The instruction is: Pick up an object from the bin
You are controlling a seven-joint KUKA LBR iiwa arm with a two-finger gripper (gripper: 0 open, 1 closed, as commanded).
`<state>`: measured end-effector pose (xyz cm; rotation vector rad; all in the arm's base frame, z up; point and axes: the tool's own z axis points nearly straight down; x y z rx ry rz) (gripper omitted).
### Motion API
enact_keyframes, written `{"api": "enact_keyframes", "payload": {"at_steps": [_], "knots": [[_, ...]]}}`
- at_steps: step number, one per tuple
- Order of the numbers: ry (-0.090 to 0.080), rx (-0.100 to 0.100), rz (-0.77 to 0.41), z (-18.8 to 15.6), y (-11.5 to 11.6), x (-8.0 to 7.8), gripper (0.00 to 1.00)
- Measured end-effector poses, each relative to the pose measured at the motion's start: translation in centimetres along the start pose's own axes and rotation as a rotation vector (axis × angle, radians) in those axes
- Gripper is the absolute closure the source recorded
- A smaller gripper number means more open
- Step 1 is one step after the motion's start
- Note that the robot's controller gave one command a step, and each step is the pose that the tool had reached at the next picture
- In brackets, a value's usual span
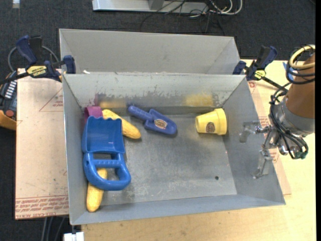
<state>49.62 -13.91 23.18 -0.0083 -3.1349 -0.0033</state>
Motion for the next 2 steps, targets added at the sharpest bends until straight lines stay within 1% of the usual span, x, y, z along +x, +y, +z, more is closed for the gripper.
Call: {"api": "enact_keyframes", "payload": {"at_steps": [1, 2], "knots": [[-0.008, 0.002, -0.005, -0.5, 0.1, -0.2, 0.0], [-0.011, 0.002, -0.005, 12.3, 1.3, -9.1, 0.0]]}}
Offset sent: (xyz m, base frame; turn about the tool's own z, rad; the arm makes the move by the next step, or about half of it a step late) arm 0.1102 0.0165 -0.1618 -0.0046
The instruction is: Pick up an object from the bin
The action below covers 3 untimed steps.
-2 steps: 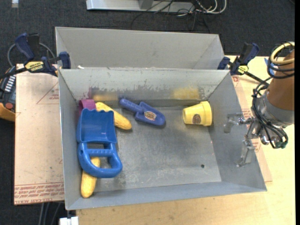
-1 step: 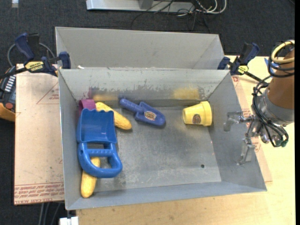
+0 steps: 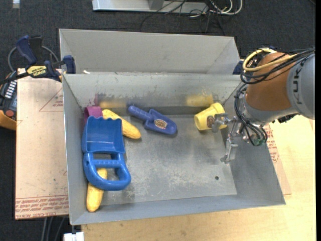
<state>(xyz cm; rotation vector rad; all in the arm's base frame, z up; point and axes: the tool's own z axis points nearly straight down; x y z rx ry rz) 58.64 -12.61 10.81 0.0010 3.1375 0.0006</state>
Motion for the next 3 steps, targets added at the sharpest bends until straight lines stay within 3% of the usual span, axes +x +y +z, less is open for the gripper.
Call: {"api": "enact_keyframes", "payload": {"at_steps": [1, 2, 3], "knots": [[0.003, 0.001, 0.386, -4.9, -2.4, 2.8, 0.0], [-0.014, -0.002, 0.037, 0.5, 2.3, -6.8, 0.0], [-0.001, 0.0, 0.458, 3.8, -1.1, -6.1, 0.0]]}}
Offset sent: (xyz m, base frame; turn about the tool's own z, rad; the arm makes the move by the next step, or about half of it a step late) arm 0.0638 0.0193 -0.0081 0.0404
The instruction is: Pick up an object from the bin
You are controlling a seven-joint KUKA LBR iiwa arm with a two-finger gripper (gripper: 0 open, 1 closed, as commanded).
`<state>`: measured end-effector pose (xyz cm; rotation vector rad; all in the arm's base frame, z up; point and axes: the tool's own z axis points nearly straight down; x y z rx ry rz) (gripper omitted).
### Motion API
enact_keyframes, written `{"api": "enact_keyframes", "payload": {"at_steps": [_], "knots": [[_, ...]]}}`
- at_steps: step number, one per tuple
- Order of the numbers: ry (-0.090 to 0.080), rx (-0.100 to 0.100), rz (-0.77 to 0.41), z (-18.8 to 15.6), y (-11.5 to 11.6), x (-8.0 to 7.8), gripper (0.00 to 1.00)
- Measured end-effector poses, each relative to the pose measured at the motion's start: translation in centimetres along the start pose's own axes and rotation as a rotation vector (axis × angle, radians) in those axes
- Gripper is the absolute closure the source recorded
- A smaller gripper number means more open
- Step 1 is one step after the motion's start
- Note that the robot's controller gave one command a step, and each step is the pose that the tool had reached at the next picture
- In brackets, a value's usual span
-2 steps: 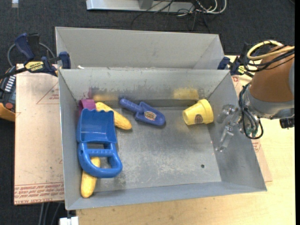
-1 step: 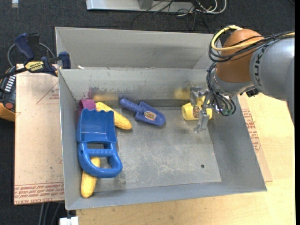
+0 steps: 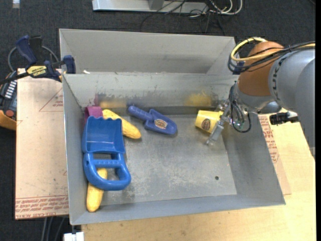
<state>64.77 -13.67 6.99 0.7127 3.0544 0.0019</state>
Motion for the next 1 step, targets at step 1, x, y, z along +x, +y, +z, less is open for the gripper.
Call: {"api": "enact_keyframes", "payload": {"at_steps": [1], "knots": [[-0.019, -0.005, -0.492, -0.23, 1.62, 0.08, 1.0]]}}
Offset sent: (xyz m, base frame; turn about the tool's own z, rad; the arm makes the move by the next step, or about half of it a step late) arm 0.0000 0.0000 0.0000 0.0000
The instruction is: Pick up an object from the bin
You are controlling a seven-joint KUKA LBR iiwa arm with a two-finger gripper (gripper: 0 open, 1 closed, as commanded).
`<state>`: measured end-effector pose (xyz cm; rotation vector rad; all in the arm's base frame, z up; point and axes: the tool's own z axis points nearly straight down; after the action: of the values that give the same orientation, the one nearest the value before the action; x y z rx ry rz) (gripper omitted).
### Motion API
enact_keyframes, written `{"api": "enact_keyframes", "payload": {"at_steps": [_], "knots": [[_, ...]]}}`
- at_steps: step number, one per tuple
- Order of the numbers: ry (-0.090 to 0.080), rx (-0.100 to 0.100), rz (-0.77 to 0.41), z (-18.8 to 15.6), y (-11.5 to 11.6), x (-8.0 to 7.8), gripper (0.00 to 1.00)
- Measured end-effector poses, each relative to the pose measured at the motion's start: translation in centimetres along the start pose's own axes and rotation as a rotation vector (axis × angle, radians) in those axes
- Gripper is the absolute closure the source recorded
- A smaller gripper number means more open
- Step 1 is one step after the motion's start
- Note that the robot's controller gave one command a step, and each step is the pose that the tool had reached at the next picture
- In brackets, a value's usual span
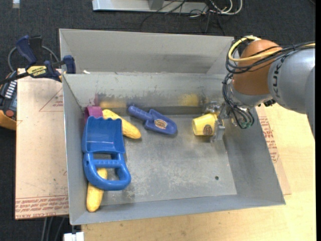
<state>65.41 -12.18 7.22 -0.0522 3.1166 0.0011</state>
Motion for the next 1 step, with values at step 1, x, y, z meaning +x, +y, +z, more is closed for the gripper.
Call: {"api": "enact_keyframes", "payload": {"at_steps": [1], "knots": [[0.0, 0.0, 0.0, 0.0, 0.0, 0.0, 1.0]]}}
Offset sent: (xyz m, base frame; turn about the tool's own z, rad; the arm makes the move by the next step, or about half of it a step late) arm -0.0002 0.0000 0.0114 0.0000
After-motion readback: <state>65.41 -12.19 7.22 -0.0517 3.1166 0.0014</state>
